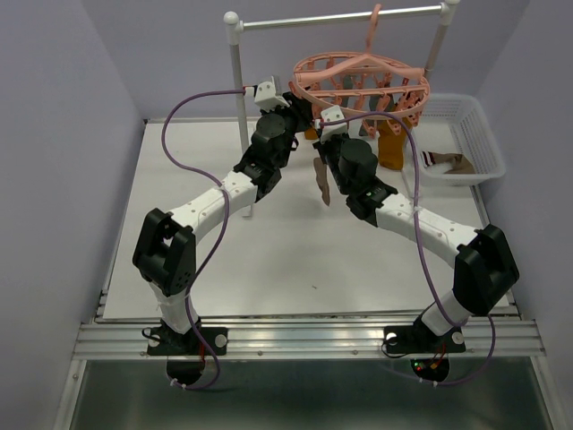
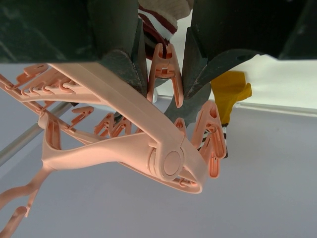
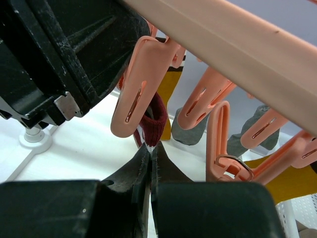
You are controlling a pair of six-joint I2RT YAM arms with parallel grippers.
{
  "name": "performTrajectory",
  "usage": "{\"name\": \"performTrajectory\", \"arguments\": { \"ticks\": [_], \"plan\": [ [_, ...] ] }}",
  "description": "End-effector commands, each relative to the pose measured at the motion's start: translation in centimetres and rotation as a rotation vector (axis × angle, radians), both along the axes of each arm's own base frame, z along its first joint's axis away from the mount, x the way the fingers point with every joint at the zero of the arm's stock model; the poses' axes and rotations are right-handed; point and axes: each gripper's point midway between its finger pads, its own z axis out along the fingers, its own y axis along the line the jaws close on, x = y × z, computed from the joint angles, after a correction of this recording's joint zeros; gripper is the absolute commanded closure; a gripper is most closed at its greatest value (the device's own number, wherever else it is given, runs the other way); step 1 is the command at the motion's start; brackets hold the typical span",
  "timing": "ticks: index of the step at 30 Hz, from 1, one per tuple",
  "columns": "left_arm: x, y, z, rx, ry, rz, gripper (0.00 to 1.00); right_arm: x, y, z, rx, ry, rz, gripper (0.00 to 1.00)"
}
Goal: Clip the socks to the hanger
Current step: Clamp the sock onto the hanger.
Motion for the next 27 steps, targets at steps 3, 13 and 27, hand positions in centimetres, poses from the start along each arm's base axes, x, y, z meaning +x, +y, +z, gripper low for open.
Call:
{"name": "performTrajectory", "arguments": {
  "ticks": [3,13,27],
  "plan": [
    [-0.5,1.3,3.9,-0.059,-0.066,0.044,1.00,-0.3,0.2,4.2,0.111,-0.088,0.029,0.99],
    [-0.6,1.3,4.0,-0.094,-0.057,0.044,1.00,-0.2,1.5,4.3,0.194,-0.080,0.075,0.99],
    [-0.5,1.5,3.9,-0.119,-0.047,0.055,1.00,-0.9,2.4,5.5,0.283,-0.082,0.141,0.99]
  ]
}}
